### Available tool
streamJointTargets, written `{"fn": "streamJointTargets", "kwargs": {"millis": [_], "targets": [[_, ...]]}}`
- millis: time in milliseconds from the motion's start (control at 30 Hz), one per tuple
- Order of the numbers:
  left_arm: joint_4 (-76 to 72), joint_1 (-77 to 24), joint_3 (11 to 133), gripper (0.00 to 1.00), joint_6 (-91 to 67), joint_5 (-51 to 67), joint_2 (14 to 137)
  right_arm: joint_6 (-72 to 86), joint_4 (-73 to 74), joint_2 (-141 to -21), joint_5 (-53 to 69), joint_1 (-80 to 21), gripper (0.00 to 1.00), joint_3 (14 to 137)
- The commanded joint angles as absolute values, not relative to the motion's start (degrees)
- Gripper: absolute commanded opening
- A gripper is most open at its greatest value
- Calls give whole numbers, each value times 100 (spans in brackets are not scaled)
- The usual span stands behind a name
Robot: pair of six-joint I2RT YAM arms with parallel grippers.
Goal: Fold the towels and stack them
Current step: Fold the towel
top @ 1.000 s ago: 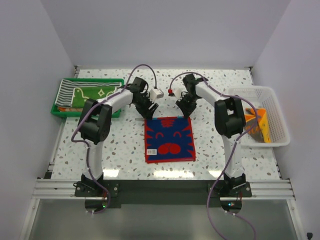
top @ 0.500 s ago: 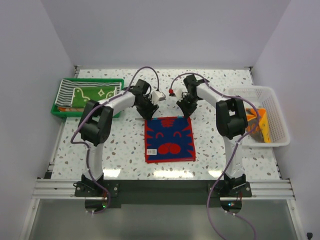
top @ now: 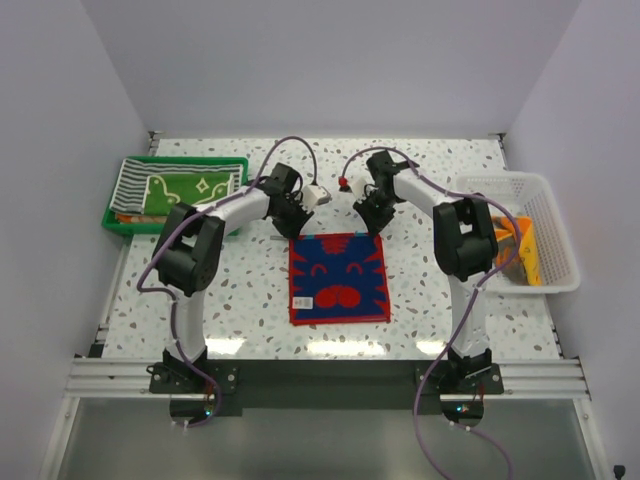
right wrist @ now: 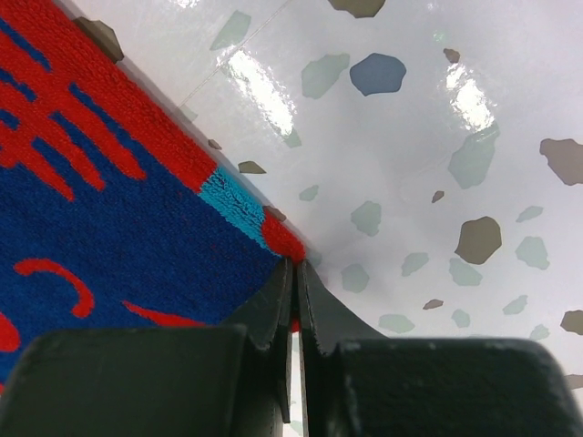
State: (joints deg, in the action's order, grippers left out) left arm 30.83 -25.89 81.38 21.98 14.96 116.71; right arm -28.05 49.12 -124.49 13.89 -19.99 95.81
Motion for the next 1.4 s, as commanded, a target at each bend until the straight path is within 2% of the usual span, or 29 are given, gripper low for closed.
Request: {"fn": "streamJointTargets", "kwargs": {"millis": [0, 33, 67, 100, 367, 733, 1100, 1367], "targets": [[4236, -2628, 7708, 17, 2048, 1538, 12296, -2681, 4887, -12560, 826, -1978, 0, 9343], [4262, -2628, 7804, 15, 2091, 1555, 12374, -2637, 4869, -12525, 809, -1978, 0, 9369], [4315, -2619, 7848, 5, 2109, 1582, 12410, -2619, 4860, -12507, 817, -1969, 0, 9387], [4342, -2619, 7883, 0, 2135, 1695, 12436, -2602, 4834, -12472, 826, -1977, 0, 9395], [4211, -2496, 8542, 0, 2329, 1846, 12261, -2347, 4571, -11998, 958, -1978, 0, 9563], [3367, -2452, 8737, 0, 2321, 1064, 11471, -2092, 4333, -11340, 492, -1986, 0, 9458], [2944, -2575, 7472, 0, 1522, 879, 9933, -1714, 4157, -10161, 123, -2039, 0, 8509], [3111, -2847, 6558, 0, 555, 993, 8948, -608, 4069, -9361, 36, -2249, 0, 7507]]}}
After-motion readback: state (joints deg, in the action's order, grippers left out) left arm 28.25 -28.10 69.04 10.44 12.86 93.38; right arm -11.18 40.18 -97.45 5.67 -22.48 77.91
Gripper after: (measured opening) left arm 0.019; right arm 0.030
